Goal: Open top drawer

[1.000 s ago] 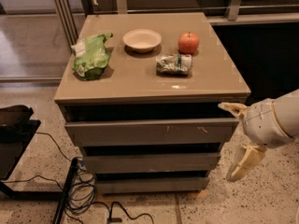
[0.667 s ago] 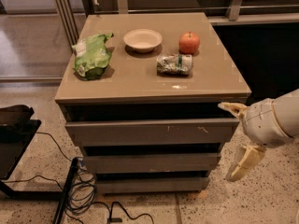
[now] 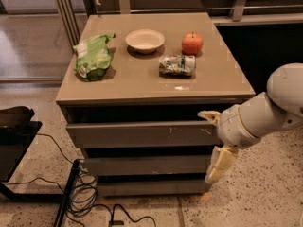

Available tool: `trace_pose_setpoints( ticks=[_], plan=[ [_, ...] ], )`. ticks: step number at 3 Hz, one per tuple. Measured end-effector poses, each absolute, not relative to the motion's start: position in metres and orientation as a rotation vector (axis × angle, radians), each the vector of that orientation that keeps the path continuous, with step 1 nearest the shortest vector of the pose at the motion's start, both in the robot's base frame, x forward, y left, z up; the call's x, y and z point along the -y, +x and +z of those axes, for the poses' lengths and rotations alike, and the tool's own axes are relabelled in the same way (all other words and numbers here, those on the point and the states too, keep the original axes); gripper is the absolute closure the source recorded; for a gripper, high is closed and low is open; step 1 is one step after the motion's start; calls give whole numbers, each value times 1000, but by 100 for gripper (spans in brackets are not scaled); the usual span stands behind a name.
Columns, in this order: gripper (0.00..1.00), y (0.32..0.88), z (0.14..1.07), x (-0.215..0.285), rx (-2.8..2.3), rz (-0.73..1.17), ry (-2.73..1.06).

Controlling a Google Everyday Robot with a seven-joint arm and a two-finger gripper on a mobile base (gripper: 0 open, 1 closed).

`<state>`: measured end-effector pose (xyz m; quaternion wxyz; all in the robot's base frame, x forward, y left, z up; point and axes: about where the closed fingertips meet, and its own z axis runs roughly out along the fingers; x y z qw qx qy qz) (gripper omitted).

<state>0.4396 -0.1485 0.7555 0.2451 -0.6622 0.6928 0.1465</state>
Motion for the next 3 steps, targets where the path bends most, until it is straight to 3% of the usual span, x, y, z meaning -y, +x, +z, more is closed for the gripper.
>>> trace_pose_setpoints(
  ticks=[1,3],
  plan=[
    [0,458,725,133,-1911,421,-1803],
    [0,492,690,148,-1953,381,-1729]
  ],
)
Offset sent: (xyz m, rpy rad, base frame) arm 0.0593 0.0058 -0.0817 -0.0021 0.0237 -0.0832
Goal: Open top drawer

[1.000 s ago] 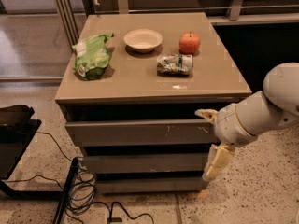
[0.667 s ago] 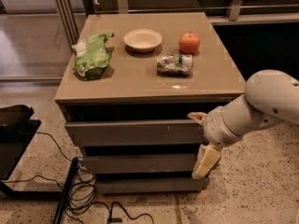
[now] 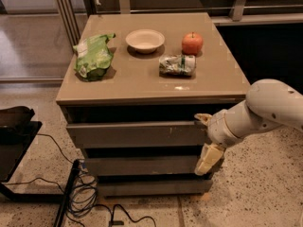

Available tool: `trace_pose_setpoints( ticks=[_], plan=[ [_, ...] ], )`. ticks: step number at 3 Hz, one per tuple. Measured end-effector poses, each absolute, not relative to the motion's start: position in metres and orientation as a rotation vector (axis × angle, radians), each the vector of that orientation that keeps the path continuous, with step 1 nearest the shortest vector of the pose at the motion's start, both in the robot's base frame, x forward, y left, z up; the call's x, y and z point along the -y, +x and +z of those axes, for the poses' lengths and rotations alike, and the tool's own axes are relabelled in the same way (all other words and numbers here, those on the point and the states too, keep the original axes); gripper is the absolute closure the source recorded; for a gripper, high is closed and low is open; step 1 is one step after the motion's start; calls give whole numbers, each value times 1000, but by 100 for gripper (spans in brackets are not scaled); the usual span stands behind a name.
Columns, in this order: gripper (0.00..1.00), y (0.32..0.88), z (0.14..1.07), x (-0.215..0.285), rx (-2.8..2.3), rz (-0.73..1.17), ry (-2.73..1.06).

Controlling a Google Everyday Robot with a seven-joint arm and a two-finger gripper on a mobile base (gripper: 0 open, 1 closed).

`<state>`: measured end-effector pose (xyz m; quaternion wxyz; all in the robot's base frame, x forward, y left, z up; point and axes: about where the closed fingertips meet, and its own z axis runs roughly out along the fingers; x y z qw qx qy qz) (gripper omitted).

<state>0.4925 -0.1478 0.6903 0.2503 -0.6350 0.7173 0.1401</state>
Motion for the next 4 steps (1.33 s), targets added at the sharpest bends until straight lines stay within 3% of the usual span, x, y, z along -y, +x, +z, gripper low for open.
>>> trace_pose_setpoints(
  ticks=[4],
  plan=[
    [0,545,654,159,-1933,360,-1640]
  ],
)
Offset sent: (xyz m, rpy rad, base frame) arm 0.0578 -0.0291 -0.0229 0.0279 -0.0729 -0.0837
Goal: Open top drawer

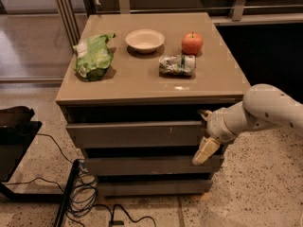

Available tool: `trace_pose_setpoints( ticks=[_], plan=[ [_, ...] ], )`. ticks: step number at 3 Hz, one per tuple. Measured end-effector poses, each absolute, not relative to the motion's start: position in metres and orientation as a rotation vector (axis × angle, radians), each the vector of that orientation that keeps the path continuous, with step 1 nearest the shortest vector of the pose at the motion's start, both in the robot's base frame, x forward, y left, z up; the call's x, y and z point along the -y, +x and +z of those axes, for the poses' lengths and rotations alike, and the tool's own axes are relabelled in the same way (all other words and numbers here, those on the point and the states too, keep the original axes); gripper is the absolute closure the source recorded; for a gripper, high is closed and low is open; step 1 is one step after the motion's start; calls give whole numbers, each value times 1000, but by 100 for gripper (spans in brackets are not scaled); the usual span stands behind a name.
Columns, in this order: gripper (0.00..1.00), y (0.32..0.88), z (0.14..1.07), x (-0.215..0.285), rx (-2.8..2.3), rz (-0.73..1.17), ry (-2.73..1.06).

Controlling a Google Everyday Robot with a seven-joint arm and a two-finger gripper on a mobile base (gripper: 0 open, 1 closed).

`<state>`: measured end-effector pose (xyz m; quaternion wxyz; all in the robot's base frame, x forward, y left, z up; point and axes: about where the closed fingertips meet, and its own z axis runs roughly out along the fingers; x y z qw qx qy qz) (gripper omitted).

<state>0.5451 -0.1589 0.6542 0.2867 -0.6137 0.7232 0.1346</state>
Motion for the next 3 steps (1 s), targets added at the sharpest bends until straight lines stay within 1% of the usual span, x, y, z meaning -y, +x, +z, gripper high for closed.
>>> trace_pose_setpoints(
  ticks=[1,3],
  plan=[
    [19,545,654,159,-1933,360,-1640],
    [65,538,659,157,-1910,383,-1636]
  ],
)
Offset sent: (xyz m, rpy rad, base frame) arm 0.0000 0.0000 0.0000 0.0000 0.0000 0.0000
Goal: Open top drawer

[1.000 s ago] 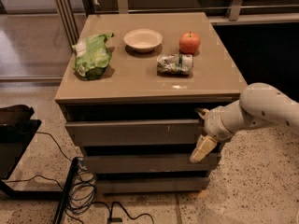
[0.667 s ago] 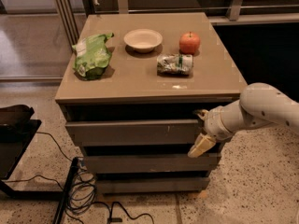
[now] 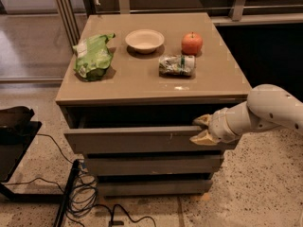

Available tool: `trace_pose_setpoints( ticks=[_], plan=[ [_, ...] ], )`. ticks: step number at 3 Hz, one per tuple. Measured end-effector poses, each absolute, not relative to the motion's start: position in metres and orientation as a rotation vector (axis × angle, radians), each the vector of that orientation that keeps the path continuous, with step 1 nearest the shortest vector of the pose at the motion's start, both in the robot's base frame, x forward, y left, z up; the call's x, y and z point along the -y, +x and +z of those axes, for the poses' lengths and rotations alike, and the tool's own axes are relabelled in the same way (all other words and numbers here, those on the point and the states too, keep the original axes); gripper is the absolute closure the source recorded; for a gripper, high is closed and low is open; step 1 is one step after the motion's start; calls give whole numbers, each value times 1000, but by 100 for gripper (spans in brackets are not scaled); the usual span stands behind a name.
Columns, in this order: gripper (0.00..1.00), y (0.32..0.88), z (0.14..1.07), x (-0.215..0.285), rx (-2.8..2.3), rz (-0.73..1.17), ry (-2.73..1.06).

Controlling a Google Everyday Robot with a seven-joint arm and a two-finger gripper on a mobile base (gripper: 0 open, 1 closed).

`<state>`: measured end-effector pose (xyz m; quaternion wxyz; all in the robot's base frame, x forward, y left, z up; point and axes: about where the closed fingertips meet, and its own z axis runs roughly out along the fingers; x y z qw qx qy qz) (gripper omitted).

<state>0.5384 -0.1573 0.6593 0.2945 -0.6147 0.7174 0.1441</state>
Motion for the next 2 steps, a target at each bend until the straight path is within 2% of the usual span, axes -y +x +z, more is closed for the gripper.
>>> trace_pose_setpoints(
  ticks=[1,2],
  plan=[
    [88,517,671,148,-1856,410,-1636],
    [100,514,673,150,-1856,410,-1635]
  ],
)
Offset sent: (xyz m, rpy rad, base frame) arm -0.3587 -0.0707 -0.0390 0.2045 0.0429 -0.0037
